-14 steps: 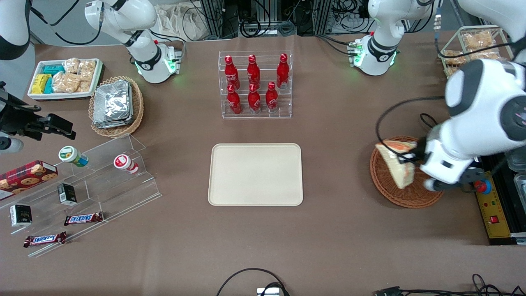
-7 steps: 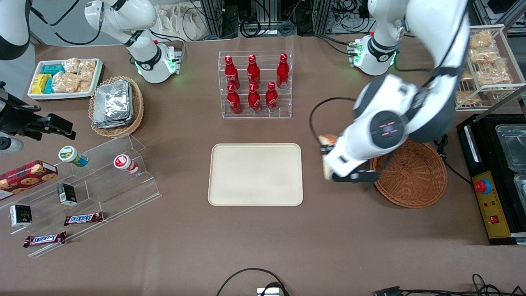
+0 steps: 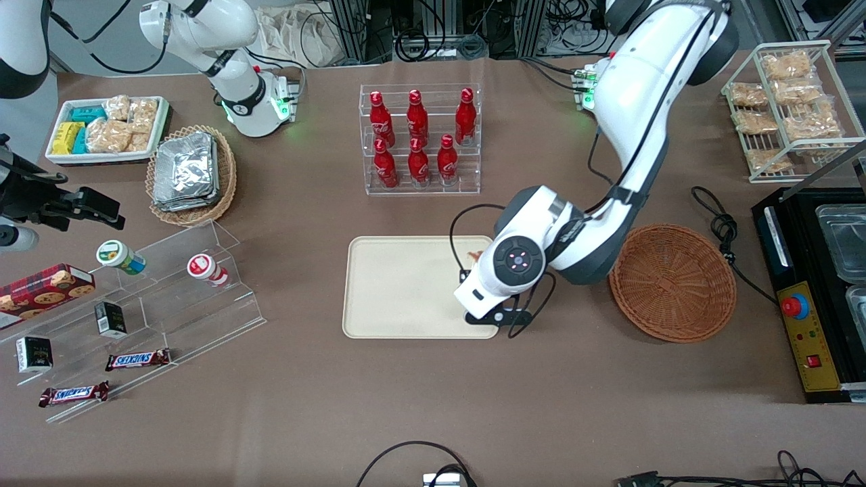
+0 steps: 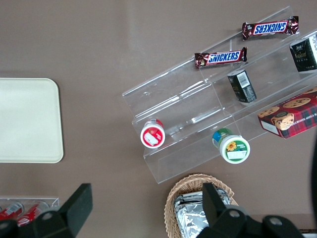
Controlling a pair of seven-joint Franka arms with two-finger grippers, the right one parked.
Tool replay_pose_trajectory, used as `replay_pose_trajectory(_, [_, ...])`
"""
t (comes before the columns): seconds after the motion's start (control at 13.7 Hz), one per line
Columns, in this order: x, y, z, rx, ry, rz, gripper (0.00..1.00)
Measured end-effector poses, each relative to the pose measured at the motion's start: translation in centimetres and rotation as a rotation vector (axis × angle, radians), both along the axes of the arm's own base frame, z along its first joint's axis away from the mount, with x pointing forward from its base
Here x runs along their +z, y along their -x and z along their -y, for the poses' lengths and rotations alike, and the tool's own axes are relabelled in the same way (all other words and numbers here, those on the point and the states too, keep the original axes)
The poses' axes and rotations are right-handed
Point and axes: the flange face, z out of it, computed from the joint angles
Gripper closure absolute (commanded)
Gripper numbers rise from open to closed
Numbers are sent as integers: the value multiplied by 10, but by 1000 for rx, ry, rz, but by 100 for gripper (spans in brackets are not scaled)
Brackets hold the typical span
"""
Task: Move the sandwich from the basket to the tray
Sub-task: 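Carry the sandwich with the left gripper over to the cream tray, then lower the sandwich onto the tray and open the left gripper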
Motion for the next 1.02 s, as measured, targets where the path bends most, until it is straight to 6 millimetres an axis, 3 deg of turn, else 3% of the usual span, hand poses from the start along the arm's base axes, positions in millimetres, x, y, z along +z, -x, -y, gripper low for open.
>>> replay_pose_trajectory(0.15, [-17, -4, 6, 21, 20, 17, 88])
replay_pose_trajectory(0.22, [-24, -6, 7, 31, 28, 24, 67])
replay_pose_trajectory(0.29, [-30, -7, 8, 40, 34, 29, 30])
replay_pose_trajectory(0.36, [-34, -8, 10, 46, 40, 34, 4])
replay_pose_trajectory(0.44, [-37, -7, 13, 48, 45, 39, 0])
replay_pose_trajectory(0.8, [-29, -10, 16, 52, 51, 57, 0])
replay_pose_trajectory(1.02, [-3, -19, -8, 75, 1, 21, 0])
